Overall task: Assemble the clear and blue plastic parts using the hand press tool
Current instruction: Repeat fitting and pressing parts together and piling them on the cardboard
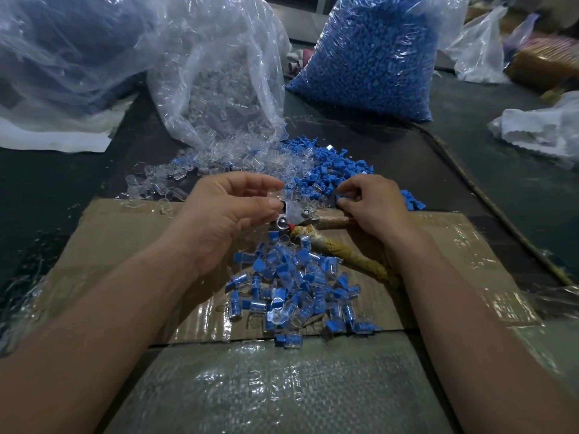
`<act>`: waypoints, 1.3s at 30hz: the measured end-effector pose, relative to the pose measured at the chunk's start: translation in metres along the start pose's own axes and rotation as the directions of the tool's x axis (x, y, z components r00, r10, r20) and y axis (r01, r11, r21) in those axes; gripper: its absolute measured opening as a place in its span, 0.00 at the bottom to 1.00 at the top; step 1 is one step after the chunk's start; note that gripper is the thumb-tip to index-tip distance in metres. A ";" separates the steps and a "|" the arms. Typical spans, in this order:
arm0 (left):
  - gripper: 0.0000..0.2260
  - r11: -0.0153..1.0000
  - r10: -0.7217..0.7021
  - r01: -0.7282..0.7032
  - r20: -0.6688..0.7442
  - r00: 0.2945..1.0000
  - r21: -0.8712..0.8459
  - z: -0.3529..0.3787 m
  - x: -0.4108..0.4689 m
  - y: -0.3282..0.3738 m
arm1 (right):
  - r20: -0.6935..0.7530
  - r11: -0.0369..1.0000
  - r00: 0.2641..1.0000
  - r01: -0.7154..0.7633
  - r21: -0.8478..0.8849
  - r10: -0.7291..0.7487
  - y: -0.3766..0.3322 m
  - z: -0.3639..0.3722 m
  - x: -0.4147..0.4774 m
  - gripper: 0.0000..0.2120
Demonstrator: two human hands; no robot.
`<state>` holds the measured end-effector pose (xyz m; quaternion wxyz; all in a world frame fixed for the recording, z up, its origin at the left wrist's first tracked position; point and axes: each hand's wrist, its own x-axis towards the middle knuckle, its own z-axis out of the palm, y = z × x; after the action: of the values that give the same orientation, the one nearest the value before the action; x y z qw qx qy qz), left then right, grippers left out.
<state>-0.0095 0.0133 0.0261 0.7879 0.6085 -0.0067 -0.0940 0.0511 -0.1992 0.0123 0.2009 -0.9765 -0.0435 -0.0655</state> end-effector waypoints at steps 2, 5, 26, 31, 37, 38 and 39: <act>0.09 1.000 0.018 -0.018 0.011 1.000 0.006 0.002 -0.001 0.000 | -0.048 0.998 0.999 0.015 0.057 -0.012 0.001 -0.003 -0.002 0.10; 0.10 0.999 0.035 -0.036 0.025 0.999 0.032 0.003 -0.001 -0.001 | -0.121 0.975 0.992 0.052 0.217 -0.026 -0.004 -0.013 -0.007 0.05; 0.18 0.988 0.062 -0.072 0.080 0.995 0.133 0.001 0.001 -0.008 | -0.068 0.803 0.954 0.282 0.526 -0.290 -0.060 -0.018 -0.052 0.08; 0.17 0.984 0.086 -0.095 0.064 0.994 0.152 0.003 0.001 -0.008 | -0.076 0.781 0.967 0.240 0.577 -0.242 -0.061 -0.018 -0.053 0.11; 0.11 0.982 0.100 -0.105 0.040 0.994 0.159 0.003 0.001 -0.008 | -0.078 0.739 0.964 0.247 0.627 -0.255 -0.063 -0.015 -0.053 0.14; 0.12 0.985 0.103 -0.108 0.037 0.994 0.135 0.002 0.001 -0.007 | -0.080 0.732 0.964 0.245 0.636 -0.253 -0.063 -0.014 -0.052 0.13; 0.12 0.987 0.104 -0.107 0.037 0.994 0.118 0.002 0.001 -0.007 | -0.086 0.729 0.965 0.245 0.640 -0.248 -0.062 -0.014 -0.052 0.13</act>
<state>-0.0098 0.0096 0.0198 0.7538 0.6519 -0.0565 -0.0608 -0.0085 -0.1510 0.0420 0.5136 -0.8331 -0.1928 -0.0700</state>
